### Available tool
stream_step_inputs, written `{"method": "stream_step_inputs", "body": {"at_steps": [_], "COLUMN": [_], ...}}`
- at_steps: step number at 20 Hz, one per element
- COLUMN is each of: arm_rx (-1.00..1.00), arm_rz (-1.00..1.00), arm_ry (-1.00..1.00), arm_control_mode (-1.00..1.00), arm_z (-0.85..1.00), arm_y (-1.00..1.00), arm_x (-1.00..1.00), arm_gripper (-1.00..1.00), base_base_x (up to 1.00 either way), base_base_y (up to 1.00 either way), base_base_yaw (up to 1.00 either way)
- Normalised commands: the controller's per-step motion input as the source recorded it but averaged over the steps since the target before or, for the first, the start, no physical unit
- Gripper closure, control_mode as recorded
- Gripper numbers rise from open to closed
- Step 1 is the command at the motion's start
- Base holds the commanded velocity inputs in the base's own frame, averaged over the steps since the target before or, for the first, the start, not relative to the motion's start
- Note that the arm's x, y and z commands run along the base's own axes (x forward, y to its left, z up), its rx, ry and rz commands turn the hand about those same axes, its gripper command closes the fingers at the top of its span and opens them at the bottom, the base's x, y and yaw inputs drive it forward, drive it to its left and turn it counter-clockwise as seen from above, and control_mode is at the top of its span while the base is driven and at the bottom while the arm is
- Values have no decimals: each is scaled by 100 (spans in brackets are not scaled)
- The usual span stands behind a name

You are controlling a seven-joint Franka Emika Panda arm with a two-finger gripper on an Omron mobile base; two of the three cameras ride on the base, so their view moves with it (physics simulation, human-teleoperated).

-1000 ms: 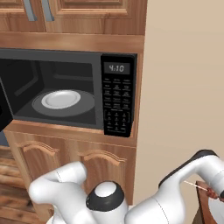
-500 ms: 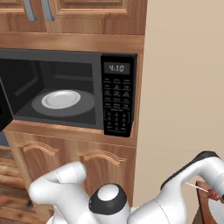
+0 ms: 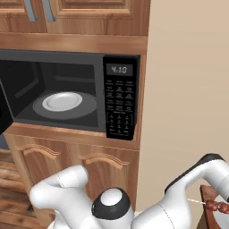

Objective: Pick the kebab skewer from the microwave and place it on plate located on the counter.

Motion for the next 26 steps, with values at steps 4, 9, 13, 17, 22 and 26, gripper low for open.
{"method": "stream_step_inputs", "body": {"at_steps": [4, 9, 13, 17, 22, 26], "arm_rx": [0, -2, -12, -20, -17, -11], "arm_rz": [0, 0, 0, 0, 7, 13], "arm_ry": [0, -1, -6, -1, 0, 0], "arm_control_mode": [-100, -100, -100, -100, -100, -100], "arm_z": [0, 27, 60, 46, 32, 37], "arm_y": [0, 25, 100, 100, 100, 100], "arm_x": [0, -18, -32, -16, -10, -11], "arm_gripper": [-100, -100, -100, -100, -100, -100], "base_base_x": [0, 0, 0, 0, 0, 0], "base_base_y": [0, 0, 0, 0, 0, 0], "base_base_yaw": [0, 0, 0, 0, 0, 0]}}
